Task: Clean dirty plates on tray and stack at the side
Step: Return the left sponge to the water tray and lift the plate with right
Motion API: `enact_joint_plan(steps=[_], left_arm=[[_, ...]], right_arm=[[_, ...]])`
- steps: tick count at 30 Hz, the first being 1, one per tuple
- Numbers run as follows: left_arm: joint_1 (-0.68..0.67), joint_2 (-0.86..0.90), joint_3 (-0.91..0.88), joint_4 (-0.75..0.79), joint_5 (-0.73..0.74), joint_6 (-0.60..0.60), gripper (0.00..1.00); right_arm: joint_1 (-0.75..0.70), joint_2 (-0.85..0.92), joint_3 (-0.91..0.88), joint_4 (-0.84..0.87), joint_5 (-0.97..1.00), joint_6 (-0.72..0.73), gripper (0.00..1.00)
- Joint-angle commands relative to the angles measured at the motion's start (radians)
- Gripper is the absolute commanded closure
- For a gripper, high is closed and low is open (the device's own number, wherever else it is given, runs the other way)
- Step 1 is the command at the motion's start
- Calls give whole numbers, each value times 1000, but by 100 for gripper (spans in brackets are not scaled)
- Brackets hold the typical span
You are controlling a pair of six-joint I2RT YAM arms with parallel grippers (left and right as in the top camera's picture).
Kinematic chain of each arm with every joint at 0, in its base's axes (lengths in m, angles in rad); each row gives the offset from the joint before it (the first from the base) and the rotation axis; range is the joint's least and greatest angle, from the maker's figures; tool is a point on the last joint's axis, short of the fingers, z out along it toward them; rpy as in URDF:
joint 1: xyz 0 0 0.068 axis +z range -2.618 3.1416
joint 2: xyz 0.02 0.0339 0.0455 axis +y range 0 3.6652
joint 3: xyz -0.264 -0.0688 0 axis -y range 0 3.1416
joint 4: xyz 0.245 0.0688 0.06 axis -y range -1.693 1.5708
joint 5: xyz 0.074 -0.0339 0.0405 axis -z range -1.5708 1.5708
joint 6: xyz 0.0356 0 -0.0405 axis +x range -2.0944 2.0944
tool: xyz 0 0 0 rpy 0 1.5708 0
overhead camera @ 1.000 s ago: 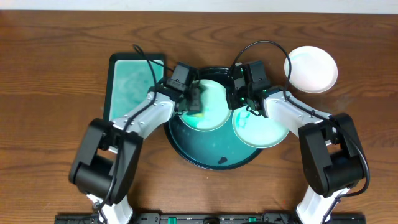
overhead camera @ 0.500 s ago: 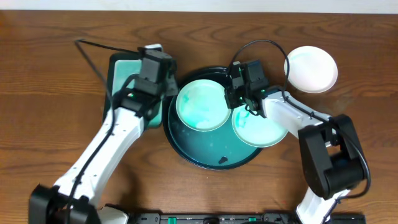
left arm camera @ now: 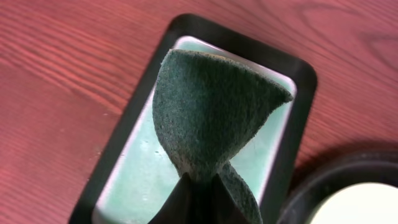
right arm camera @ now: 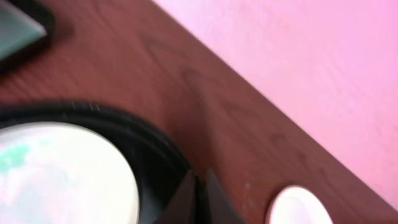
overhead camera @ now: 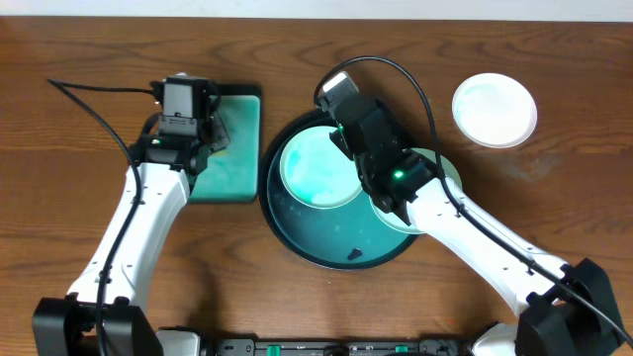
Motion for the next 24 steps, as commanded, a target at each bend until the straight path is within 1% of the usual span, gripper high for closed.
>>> enact_joint_plan(steps=[1,3,5,8,12,15,19,24], left_arm=[[6,4,-2,-12,-7,-16,93],[6,4,-2,-18,-4,-16,93],[6,4,-2,-20,-4,-16,93],[6,4,-2,-19,-4,-16,93],[6,4,-2,-20,-4,-16,93],[6,4,-2,-19,-4,-16,93],[6,4,-2,-19,-4,-16,93],[6,4,-2,-19,-4,-16,93]], right_arm=[[-63,39,3,-48,-150,104,88],[-114,71,3,-76,-300,160,80],[-172,112,3,-92,-425,199,75],[-239,182,3,-95,-612,213,71],[-280,262,3,-93,-758,213,66],[-283,306,3,-91,-801,212,65],[-277,337,2,-90,-800,210,62],[-277,381,2,-90,-763,209,61]])
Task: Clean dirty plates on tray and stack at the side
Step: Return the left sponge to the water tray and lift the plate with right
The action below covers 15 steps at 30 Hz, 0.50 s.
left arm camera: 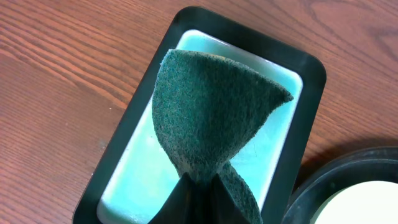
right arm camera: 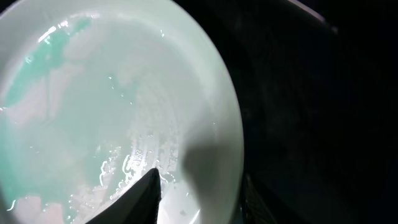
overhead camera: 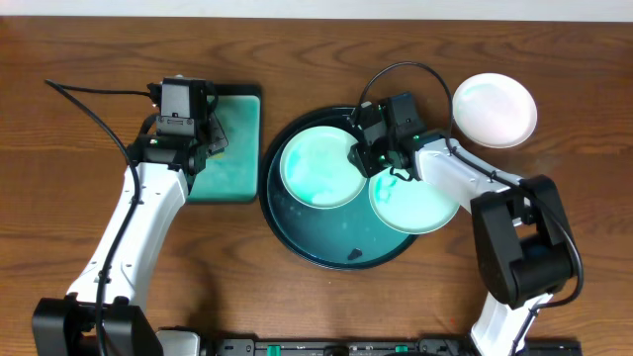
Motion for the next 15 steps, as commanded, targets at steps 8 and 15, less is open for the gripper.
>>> enact_joint_plan(steps=[8,15], left_arm=[[2,4,-2,0,-5,-13,93],[2,4,-2,0,-5,-13,93]], right_arm=[[7,65,3,34,68,54,99],[36,-72,16,42,300,74,99]])
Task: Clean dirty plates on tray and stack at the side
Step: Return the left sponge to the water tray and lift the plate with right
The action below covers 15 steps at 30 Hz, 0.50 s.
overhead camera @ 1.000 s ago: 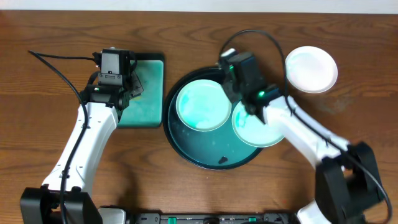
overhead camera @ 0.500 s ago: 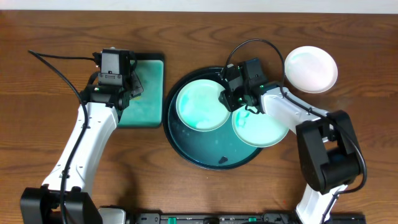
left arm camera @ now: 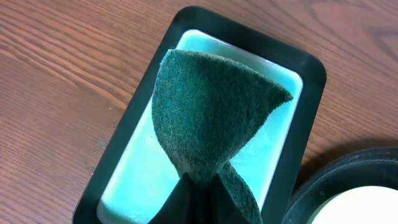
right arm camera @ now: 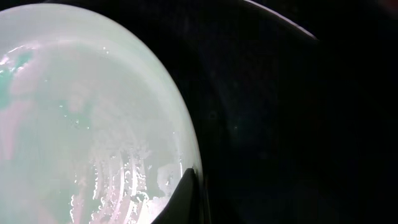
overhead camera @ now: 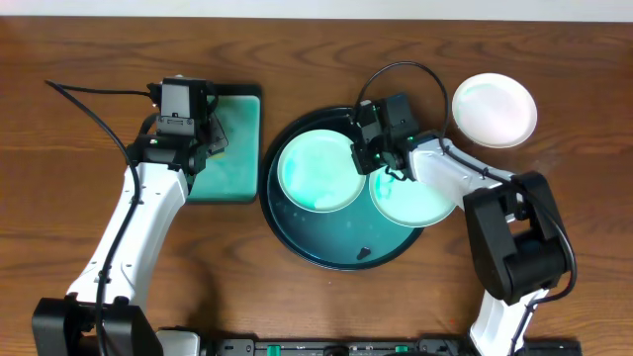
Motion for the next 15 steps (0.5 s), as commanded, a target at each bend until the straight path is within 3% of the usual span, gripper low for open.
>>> enact_joint_plan(steps=[1,7,15], left_arm=[[2,4,-2,0,-5,-13,93],[2,4,-2,1,-5,-13,93],[2,4,-2,1,-5,-13,93]], right_arm=[[21,-121,8,-1,237,-13,99],[122,-317,8,-4,465,-195,99],[244,-382,8,18,774,-501,99]])
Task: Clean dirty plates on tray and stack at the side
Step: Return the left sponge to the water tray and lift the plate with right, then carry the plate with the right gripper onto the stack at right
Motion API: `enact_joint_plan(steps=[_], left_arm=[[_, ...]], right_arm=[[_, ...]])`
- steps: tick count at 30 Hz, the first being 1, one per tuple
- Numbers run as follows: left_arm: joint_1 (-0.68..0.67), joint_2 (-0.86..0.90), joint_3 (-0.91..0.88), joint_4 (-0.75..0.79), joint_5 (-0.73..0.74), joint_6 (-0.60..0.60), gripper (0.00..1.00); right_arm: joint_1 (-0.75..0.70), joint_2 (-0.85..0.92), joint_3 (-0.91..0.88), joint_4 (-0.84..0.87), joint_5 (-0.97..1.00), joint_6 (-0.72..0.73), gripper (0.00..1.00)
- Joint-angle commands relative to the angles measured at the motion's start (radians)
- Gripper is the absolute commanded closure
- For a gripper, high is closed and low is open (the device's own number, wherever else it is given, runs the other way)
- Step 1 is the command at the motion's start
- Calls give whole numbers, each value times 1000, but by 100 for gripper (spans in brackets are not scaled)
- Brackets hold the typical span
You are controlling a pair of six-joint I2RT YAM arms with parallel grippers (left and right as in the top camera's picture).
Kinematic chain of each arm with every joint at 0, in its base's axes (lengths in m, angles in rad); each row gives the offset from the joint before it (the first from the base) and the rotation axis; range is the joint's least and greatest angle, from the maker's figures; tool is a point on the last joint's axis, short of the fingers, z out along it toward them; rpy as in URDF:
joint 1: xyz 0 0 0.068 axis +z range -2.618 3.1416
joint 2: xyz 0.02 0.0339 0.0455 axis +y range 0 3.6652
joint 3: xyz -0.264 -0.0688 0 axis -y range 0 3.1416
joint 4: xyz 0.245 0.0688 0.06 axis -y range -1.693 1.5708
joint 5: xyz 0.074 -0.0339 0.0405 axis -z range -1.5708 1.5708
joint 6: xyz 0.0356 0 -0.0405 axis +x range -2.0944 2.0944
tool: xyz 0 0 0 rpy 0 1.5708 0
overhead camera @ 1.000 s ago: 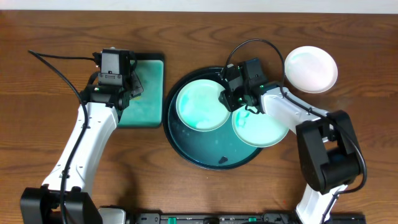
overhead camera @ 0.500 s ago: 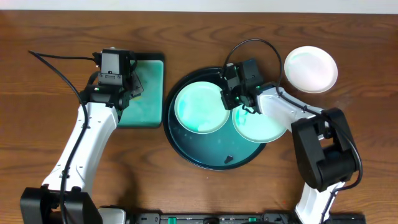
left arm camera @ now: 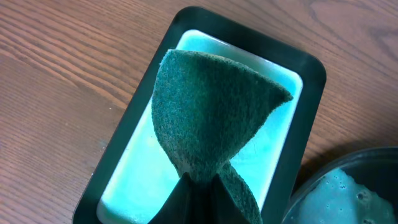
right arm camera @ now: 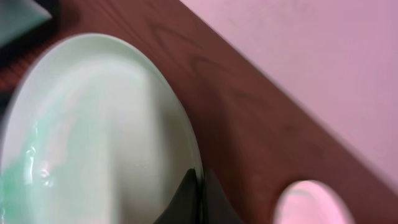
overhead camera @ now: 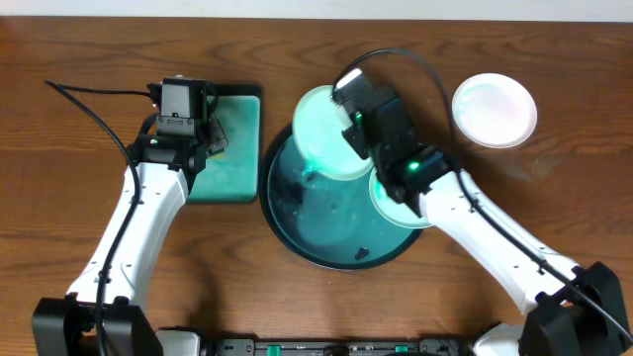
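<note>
My right gripper (overhead camera: 348, 127) is shut on the rim of a pale green plate (overhead camera: 328, 132), which hangs lifted and tilted over the far edge of the round black tray (overhead camera: 297, 225); the right wrist view shows the plate (right arm camera: 93, 137) pinched by the right gripper (right arm camera: 200, 180). A second plate (overhead camera: 401, 213) lies at the tray's right side, partly under the arm. A clean white plate (overhead camera: 495, 109) rests on the table at far right. My left gripper (left arm camera: 200, 186) is shut on a dark green scouring pad (left arm camera: 211, 124) held over the rectangular soap dish (left arm camera: 112, 168).
The soap dish (overhead camera: 237, 158) sits left of the tray, close to its rim. Soapy water covers the tray floor (overhead camera: 326, 213). A black cable loops above the right arm.
The right gripper has lifted the left plate off the tray floor; it now hangs tilted above the tray's far edge. The left arm and pad have not moved.
First my right arm was raised over the tray with both plates lying in it. Then the gripper was down at the left plate's right edge, open and then shut on the rim. Now that plate is lifted. The left gripper held the pad over the dish throughout.
</note>
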Motion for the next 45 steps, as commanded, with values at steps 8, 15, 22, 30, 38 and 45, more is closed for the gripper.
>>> enact_joint_plan(steps=[8,15,22,30,38,45], left_arm=[[2,5,-2,0,-5,-13,93],[2,5,-2,0,-5,-13,93],[2,5,-2,0,-6,-13,93],[2,5,-2,0,-6,-13,93],[2,5,-2,0,-6,-13,93],[2,5,-2,0,-5,-13,93]], right_arm=[[165,-5,6,154,471,-554,99],[245,-5,6,277,552,-774,99],[233,-5,6,270,539,-689,99],[-5,-5,6,103,54,-93,99],[-438,-4,6,71,-590,423,99],[-796,36,6,37,-674,649,99]])
